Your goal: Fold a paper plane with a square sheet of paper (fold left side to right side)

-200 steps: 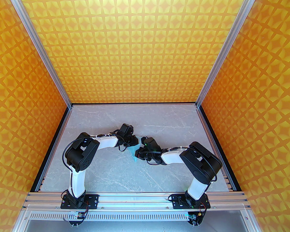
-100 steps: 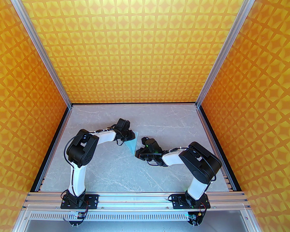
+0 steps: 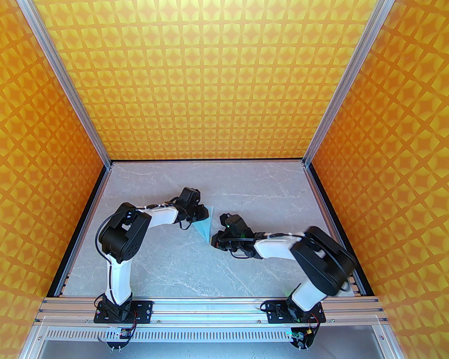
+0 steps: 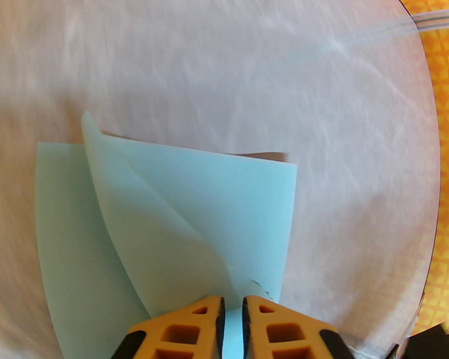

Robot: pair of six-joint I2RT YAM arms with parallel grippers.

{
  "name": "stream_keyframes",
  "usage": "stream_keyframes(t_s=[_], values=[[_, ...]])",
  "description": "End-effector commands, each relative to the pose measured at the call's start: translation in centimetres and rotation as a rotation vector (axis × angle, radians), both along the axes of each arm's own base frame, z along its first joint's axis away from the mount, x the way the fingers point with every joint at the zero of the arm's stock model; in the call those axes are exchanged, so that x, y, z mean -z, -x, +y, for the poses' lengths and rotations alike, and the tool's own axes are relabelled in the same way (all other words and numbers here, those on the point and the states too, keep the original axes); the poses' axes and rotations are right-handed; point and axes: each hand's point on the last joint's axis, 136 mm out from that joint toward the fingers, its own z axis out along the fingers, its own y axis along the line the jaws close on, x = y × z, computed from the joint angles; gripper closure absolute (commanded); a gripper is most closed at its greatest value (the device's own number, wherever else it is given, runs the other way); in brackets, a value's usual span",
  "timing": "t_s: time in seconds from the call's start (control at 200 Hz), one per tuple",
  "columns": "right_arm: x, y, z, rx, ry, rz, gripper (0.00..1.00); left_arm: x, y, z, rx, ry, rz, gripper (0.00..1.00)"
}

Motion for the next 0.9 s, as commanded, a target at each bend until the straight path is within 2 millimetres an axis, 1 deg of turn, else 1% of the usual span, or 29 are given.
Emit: stream_keyframes(t_s=[0.0, 0.08, 0.175, 0.245, 0.36, 0.44, 0.495, 0.595, 0.725, 0.78, 0.895], values=[[-1.3, -0.8, 0.1, -0.003, 0.037, -0.023, 1.0, 2.3, 3.3, 0.9, -0.029, -0.059, 0.107, 0.82], [-0.9, -1.3, 0.6, -0.007, 0.041, -0.014, 1.0, 2.1, 3.9, 0.7, -0.032, -0.058, 0.112, 0.82], [0.5, -1.6, 1.2, -0.01, 0.047, 0.017, 1.0, 2.1, 4.2, 0.6, -0.033, -0.062, 0.113, 0.82], [1.1, -1.9, 1.7, -0.012, 0.045, 0.025, 1.0, 2.0, 4.2, 0.6, -0.035, -0.061, 0.114, 0.82], [2.8, -2.1, 1.3, 0.001, 0.103, 0.055, 1.0, 1.9, 4.2, 0.6, -0.036, -0.059, 0.114, 0.82], [4.3, -1.8, 0.6, 0.001, 0.185, 0.079, 1.0, 1.7, 4.1, 0.5, -0.032, -0.06, 0.11, 0.81], [5.1, -1.4, -0.1, -0.001, 0.242, 0.094, 1.0, 1.5, 4.0, 0.4, -0.029, -0.059, 0.106, 0.79], [6.2, -0.5, -1.0, -0.003, 0.298, 0.123, 1.0, 0.5, 3.6, 0.2, -0.017, -0.056, 0.084, 0.77], [7.2, 0.3, -1.4, -0.004, 0.307, 0.15, 1.0, -1.8, 2.9, 0.0, 0.004, -0.027, 0.028, 0.76], [7.4, 0.4, -1.4, -0.003, 0.307, 0.156, 1.0, -2.6, 2.5, 0.1, 0.007, -0.018, 0.006, 0.78], [7.7, 0.6, -1.4, 0.0, 0.304, 0.164, 1.0, -3.2, 2.3, 0.4, 0.01, -0.002, -0.01, 0.85]])
